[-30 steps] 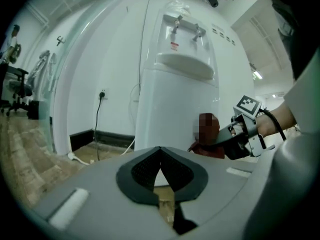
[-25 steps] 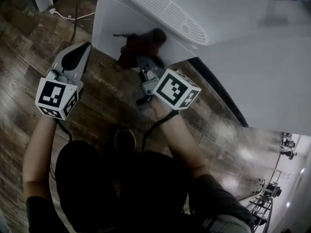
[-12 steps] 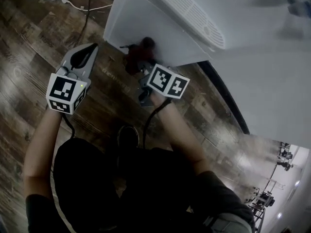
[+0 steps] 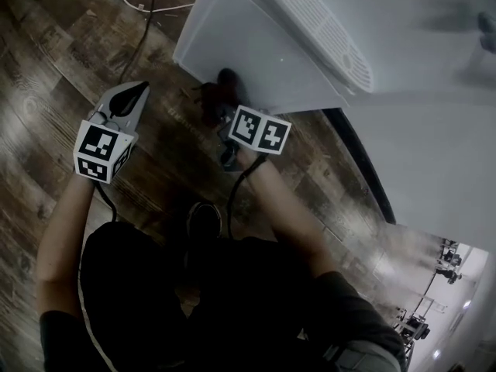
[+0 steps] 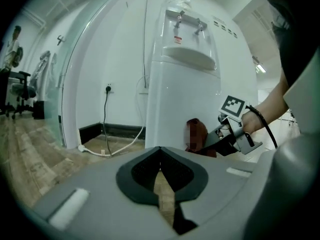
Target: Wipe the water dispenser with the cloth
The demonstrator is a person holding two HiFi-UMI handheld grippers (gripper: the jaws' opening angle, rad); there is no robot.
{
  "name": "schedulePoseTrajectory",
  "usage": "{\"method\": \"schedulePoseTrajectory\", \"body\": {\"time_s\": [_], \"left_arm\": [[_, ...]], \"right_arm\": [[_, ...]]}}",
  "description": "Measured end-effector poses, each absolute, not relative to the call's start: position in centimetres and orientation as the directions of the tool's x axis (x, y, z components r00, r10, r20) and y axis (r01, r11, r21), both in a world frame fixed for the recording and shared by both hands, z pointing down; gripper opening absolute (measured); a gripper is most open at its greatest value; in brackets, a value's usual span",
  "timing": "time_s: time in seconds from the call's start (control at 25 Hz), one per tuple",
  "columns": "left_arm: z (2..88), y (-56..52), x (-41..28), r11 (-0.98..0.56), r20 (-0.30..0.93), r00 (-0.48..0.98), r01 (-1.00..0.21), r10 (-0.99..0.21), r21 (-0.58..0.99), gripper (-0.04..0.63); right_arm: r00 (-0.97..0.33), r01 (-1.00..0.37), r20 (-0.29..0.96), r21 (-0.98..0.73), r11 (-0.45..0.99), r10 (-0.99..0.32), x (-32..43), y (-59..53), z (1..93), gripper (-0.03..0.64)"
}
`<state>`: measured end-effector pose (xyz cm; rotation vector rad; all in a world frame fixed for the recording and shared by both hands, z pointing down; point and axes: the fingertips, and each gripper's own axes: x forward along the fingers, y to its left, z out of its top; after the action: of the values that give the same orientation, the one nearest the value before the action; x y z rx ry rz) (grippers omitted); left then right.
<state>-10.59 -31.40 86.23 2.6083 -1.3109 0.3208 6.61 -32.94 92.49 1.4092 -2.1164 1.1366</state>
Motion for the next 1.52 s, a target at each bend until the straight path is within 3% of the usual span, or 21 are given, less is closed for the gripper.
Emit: {"method": "schedulePoseTrajectory", "body": {"time_s": [0.28, 0.52, 0.64, 1.08, 1.28, 1.52], "left_arm": [[77.1, -34.7, -9.6, -0.589, 0.155, 0.596, -0.802, -0.787, 0.093, 0.018], [73.1, -35.3, -7.2, -0.633, 0.087, 0.637, -0.771, -0.766, 0.071, 0.018], [75.0, -35.0, -7.1, -0.628, 0.121, 0.632, -0.775, -0.766, 0.072, 0.018], [87.4, -31.9, -10.4, -0.519, 0.358, 0.544, -0.837, -0.759, 0.171, 0.018], [86.8, -31.7, -11.2, -0.516, 0.339, 0.546, -0.837, -0.766, 0.181, 0.018], [78.8, -34.1, -11.6, -0.487, 0.162, 0.520, -0.849, -0.839, 0.208, 0.018]], "right_arm": [[-0.584, -0.800, 0.353, -0.405, 0.443, -0.731, 1.1, -35.3, 76.2, 0.064], [-0.585, -0.760, 0.325, -0.541, 0.361, -0.743, 1.3, -37.1, 73.9, 0.064], [-0.582, -0.736, 0.301, -0.591, 0.331, -0.755, 1.3, -37.2, 74.5, 0.064], [-0.527, -0.758, 0.575, -0.651, 0.040, -0.625, 3.7, -36.4, 91.2, 0.064], [-0.499, -0.818, 0.640, -0.570, 0.075, -0.584, 2.5, -35.7, 92.5, 0.064], [-0.672, -0.628, 0.332, -0.729, 0.272, -0.662, -3.1, -36.3, 78.5, 0.064]]}}
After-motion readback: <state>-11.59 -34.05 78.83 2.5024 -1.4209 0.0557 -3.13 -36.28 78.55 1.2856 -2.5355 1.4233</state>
